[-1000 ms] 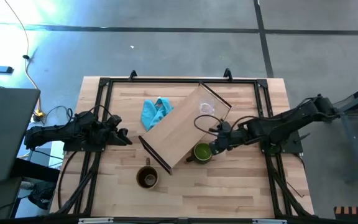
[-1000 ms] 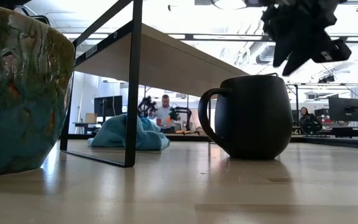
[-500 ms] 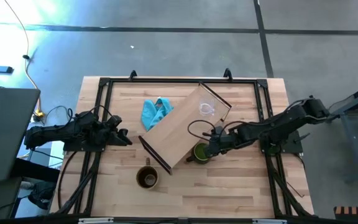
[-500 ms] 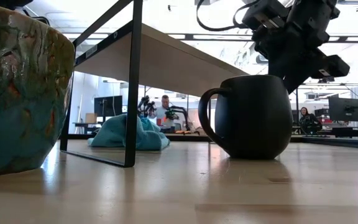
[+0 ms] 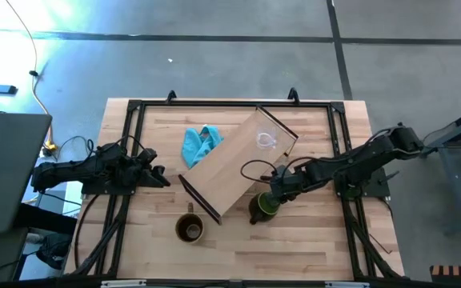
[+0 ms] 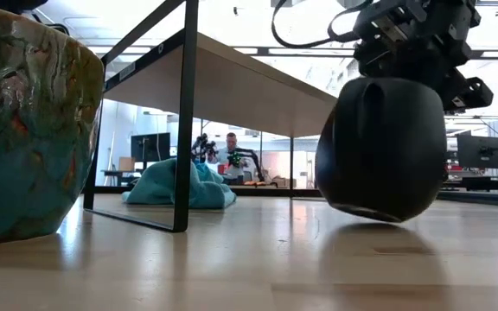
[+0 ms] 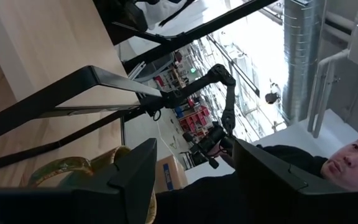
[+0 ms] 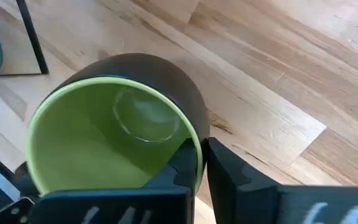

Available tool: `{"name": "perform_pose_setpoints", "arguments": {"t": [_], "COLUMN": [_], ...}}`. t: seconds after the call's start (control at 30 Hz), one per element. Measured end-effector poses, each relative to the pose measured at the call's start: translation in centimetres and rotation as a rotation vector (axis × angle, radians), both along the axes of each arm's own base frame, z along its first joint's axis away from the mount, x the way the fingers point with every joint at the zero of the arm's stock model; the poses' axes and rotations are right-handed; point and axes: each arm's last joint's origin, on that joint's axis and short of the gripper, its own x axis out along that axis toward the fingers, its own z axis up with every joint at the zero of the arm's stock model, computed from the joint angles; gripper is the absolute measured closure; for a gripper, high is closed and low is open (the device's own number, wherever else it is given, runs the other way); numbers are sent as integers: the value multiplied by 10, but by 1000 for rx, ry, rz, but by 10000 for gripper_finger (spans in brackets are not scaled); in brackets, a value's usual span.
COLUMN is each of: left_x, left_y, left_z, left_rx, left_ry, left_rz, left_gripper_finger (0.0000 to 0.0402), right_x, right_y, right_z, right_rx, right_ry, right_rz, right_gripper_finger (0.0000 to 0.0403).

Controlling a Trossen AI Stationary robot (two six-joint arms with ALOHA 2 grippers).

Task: Stack small to large cups/mugs on shelf
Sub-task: Put the black mug on the shelf

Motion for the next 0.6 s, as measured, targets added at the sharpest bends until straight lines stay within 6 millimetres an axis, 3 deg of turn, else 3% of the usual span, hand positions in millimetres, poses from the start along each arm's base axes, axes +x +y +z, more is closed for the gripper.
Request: {"name": "perform_pose_setpoints", "arguments": {"t": [0.27,0.6], "left_x": [0,0], "left_y": [1,1], "left_z": [0,0], "left_rx": [-4,-5], "left_ry": [0,0], "left_rz": [20,43], "left_gripper_finger": [202,202], "right_x": [-5,-29], "right_y": [-1,-8], "right_z": [9,30], "right_rx": [6,-62], "right_ry": [-29,-34], "right_rz": [70,230], "right_gripper_finger": [400,402]}}
